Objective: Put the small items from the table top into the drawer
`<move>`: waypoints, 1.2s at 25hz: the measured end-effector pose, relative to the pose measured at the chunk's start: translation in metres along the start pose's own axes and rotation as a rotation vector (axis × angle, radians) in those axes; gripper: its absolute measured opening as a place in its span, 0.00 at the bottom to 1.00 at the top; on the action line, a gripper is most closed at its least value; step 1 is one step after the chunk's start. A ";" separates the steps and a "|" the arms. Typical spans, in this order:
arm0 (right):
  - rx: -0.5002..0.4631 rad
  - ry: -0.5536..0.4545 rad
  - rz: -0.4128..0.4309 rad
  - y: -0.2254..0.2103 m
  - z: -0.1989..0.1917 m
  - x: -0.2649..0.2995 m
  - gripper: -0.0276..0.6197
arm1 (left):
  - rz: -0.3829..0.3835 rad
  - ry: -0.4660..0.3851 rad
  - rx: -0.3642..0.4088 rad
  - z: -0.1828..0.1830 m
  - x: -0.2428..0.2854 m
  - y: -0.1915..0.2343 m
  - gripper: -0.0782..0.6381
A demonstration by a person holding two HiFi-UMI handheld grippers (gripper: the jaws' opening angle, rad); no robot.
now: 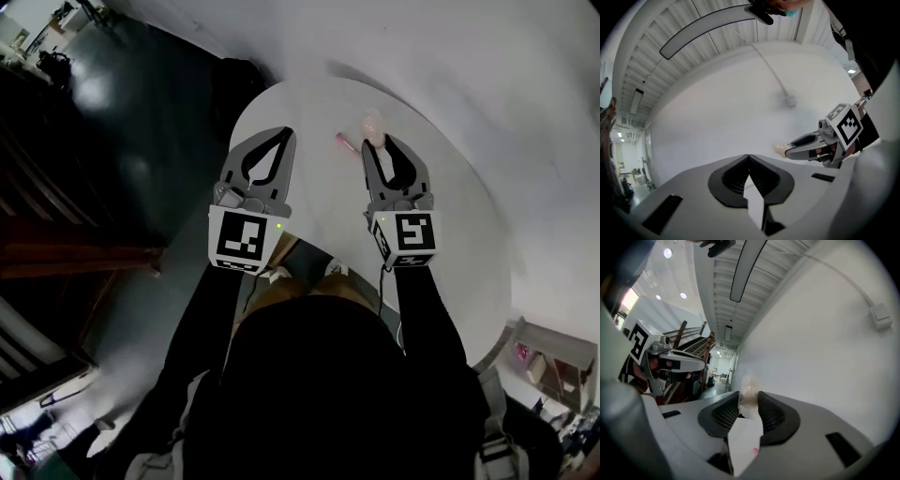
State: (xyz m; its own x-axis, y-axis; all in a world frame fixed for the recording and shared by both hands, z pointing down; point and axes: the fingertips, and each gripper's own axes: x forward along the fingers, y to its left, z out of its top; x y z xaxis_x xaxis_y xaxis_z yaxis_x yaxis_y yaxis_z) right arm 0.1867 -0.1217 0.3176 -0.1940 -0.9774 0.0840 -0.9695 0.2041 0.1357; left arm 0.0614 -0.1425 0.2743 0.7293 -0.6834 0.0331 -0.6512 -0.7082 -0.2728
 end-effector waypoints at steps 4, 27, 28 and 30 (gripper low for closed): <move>-0.001 -0.008 0.107 0.055 0.003 0.030 0.24 | 0.100 0.034 0.016 -0.012 -0.039 0.040 0.13; 0.002 0.134 0.461 0.237 -0.062 0.082 0.25 | 0.349 0.108 -0.064 -0.063 -0.154 0.124 0.13; -0.001 0.167 0.480 0.245 -0.075 0.082 0.25 | 0.352 0.112 -0.073 -0.065 -0.155 0.124 0.13; -0.011 0.229 0.519 0.261 -0.100 0.081 0.25 | 0.359 0.120 -0.092 -0.069 -0.159 0.125 0.13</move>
State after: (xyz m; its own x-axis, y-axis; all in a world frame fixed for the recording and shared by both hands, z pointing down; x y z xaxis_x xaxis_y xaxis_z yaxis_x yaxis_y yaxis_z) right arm -0.0674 -0.1422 0.4584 -0.6059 -0.7122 0.3545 -0.7538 0.6564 0.0301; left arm -0.1498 -0.1345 0.3010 0.4255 -0.9026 0.0653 -0.8804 -0.4296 -0.2008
